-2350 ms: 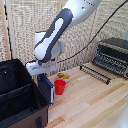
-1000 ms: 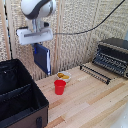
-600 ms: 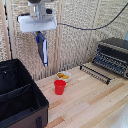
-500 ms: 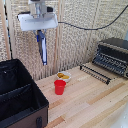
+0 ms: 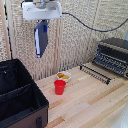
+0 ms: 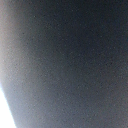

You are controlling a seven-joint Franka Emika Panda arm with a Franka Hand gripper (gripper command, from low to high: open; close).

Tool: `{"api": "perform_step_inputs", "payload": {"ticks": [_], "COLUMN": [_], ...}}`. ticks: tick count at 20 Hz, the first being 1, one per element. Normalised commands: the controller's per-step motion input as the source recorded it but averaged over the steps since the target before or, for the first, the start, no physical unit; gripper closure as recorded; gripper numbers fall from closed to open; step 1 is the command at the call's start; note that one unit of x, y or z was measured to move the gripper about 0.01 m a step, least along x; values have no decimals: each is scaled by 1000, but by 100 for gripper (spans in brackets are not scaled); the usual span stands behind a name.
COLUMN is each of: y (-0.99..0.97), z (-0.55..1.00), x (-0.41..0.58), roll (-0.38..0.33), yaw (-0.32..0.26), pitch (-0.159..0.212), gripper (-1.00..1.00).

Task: Gently maneuver your gripper in the book's direction. Confidently hold the book by angling your gripper properly. Relocate the book to the caddy. Pinpoint the back pocket of the caddy and set the book down inside it.

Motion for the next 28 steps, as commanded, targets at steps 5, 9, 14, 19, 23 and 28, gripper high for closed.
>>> {"api": "perform_step_inputs", "payload": {"ticks": [5, 9, 14, 19, 23, 28], "y": [174, 230, 257, 324, 494, 681], "z": [175, 104, 96, 119, 331, 317], "x": [0, 0, 0, 0, 0, 0], "roll": [84, 105, 119, 120, 68, 3], "yaw": [-299, -276, -256, -222, -161, -118], "pitch": [7, 24, 36, 39, 3, 7], "gripper": [100, 100, 100, 100, 100, 100]}}
